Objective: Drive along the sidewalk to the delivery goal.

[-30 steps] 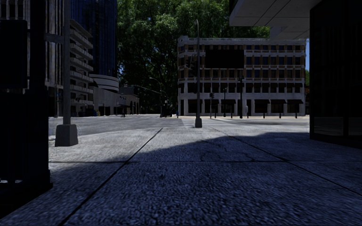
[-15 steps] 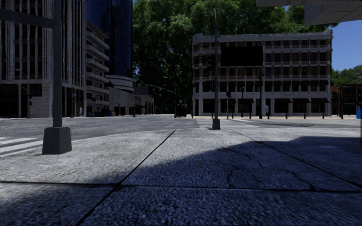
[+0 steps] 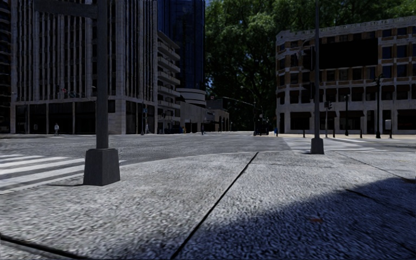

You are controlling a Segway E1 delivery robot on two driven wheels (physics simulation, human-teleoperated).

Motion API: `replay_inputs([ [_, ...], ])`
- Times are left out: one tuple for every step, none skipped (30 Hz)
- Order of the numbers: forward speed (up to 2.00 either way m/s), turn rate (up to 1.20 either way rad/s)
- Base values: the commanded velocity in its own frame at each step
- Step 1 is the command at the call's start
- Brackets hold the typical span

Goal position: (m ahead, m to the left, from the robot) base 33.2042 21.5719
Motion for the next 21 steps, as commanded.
replay_inputs([
  [1.88, 0.68],
  [1.84, 0.7],
  [1.81, 0.7],
  [1.81, 0.7],
  [1.81, 0.7],
  [1.8, 0.71],
  [1.8, 0.72],
  [1.8, 0.73],
  [1.8, 0.73],
  [1.8, 0.74],
  [1.8, 0.74],
  [1.79, 0.74],
  [1.79, 0.74],
  [1.79, 0.74],
  [1.79, 0.74],
  [1.78, 0.74],
  [1.78, 0.77],
  [1.77, 0.8],
  [1.77, 0.8],
  [1.72, 0.82],
  [1.67, 0.84],
])
